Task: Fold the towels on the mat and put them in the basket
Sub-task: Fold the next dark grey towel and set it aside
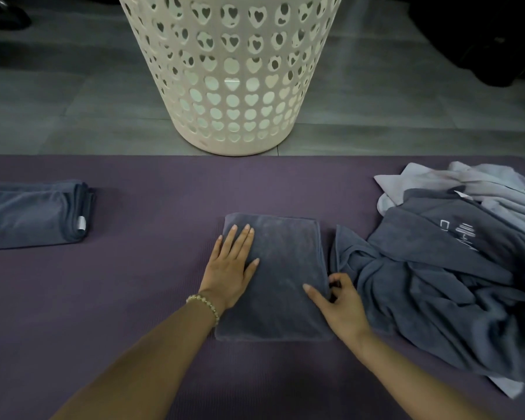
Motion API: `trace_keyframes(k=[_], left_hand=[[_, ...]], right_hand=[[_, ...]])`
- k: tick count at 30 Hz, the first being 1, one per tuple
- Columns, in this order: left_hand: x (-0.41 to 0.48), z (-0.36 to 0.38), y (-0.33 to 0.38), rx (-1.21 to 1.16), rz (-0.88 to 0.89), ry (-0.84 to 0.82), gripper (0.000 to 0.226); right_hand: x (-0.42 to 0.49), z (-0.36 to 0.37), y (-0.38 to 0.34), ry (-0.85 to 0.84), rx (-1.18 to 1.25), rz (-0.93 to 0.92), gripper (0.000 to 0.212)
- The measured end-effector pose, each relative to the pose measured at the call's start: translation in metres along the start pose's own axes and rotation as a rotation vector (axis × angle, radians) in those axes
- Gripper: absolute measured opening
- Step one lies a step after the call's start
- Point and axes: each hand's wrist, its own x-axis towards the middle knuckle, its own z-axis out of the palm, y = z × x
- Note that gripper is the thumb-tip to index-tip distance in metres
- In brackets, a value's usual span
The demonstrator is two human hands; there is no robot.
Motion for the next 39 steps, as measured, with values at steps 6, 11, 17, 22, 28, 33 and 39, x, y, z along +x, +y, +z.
trace_keyframes(k=[6, 11, 17, 22, 28, 33, 39], left_hand=[[0.0, -0.007, 0.002, 0.007, 0.012, 0.004, 0.088], [0.009, -0.019, 0.018, 0.002, -0.019, 0.099, 0.073], [0.034, -0.008, 0.018, 0.085, -0.118, 0.019, 0.081], [0.037, 0.002, 0.016, -0.024, -0.161, 0.07, 0.076], [0.037, -0.006, 0.012, -0.043, -0.119, 0.007, 0.073], [-0.008, -0.012, 0.018, -0.141, -0.076, 0.041, 0.072], [-0.07, 0.014, 0.014, -0.116, -0.042, 0.038, 0.055]], right_hand=[[-0.022, -0.017, -0.001, 0.071, -0.33, -0.165, 0.036], [0.0, 0.011, -0.034, 0.07, -0.59, -0.54, 0.058], [0.061, 0.057, -0.047, -0.136, -0.877, -0.547, 0.087], [0.087, 0.039, -0.031, -0.056, -0.803, -0.487, 0.08], [0.089, 0.028, -0.03, -0.069, -0.789, -0.346, 0.064], [0.036, 0.031, -0.027, -0.079, -0.734, -0.499, 0.069], [-0.004, 0.048, -0.002, -0.131, -0.854, -0.606, 0.062]])
